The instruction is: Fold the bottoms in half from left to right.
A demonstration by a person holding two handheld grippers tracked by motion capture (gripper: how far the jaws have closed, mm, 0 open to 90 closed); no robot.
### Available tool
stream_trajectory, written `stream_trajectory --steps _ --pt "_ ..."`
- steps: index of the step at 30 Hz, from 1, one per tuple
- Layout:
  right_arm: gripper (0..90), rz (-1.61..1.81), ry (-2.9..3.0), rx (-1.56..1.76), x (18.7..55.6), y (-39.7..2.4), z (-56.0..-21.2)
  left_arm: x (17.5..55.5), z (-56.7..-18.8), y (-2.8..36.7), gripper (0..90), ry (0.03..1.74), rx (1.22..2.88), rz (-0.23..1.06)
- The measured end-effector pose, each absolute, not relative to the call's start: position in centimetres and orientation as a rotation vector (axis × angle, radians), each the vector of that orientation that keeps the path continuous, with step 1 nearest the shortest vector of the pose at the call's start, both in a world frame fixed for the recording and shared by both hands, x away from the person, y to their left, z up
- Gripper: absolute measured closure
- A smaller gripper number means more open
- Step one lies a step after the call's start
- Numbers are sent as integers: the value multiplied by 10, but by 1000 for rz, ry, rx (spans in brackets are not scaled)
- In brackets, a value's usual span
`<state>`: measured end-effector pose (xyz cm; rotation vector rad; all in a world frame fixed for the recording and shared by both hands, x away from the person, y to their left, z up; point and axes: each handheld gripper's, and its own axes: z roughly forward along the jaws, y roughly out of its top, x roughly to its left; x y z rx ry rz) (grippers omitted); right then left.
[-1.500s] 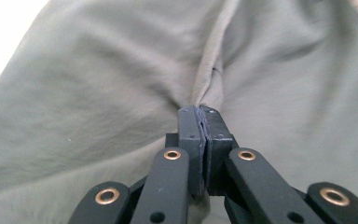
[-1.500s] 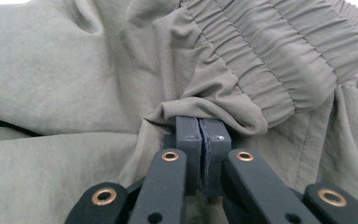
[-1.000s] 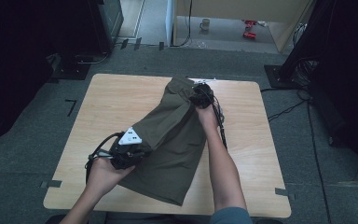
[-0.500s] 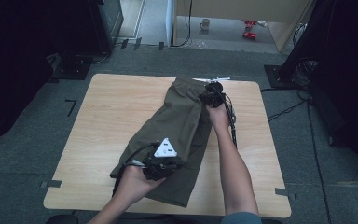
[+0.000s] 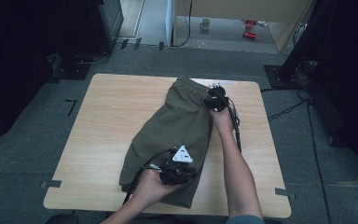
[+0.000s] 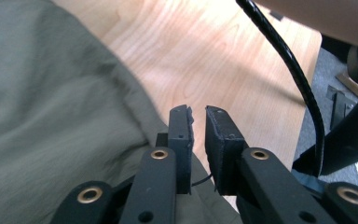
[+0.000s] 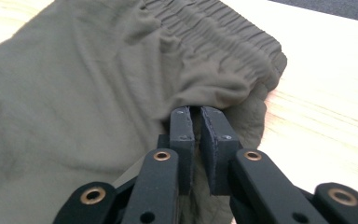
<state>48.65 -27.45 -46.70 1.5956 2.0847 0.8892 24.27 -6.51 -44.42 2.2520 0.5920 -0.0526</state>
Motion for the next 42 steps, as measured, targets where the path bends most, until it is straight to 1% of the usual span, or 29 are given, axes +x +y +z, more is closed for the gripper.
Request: stream_trajectory --steps 2,3,5,6,9,10,11,12,14,16,25,28,31,36,39,42 --pt "783 901 2082 1605 486 -277 -467 242 -445 -65 785 586 2257 -55" --pt "743 916 2079 1616 485 -280 -467 242 -444 -63 773 585 2251 -52" --pt "701 925 2076 1614 484 -282 -465 244 -442 -59 754 581 2248 -36" --pt "691 936 2064 1601 483 -283 -464 246 -442 -56 746 584 2244 -31" --pt "696 954 2038 1582 480 -285 -461 250 -441 -51 733 592 2240 -20" --pt "742 960 2033 1582 479 -287 -459 252 -440 -48 733 598 2235 -15" --pt "825 952 2034 1578 476 -287 -454 255 -440 -46 733 603 2235 -13" --pt "825 952 2034 1578 476 -287 -454 257 -439 -43 733 606 2233 -4" --pt "870 952 2034 1571 474 -287 -451 262 -439 -39 733 608 2230 15" --pt "896 982 2037 1578 470 -286 -448 267 -437 -34 740 606 2228 29" --pt "895 1030 2064 1548 455 -278 -450 302 -436 -3 793 649 2186 95" --pt "862 1007 2104 1514 448 -275 -453 316 -438 8 810 679 2171 133" --pt "843 1028 2113 1483 438 -273 -454 332 -441 19 810 717 2160 138" --pt "841 1061 2125 1463 426 -272 -454 355 -447 34 809 760 2140 132" --pt "820 1052 2145 1439 421 -270 -454 366 -447 40 798 757 2133 136" --pt "782 1079 2151 1417 413 -266 -454 380 -448 45 784 758 2144 133"
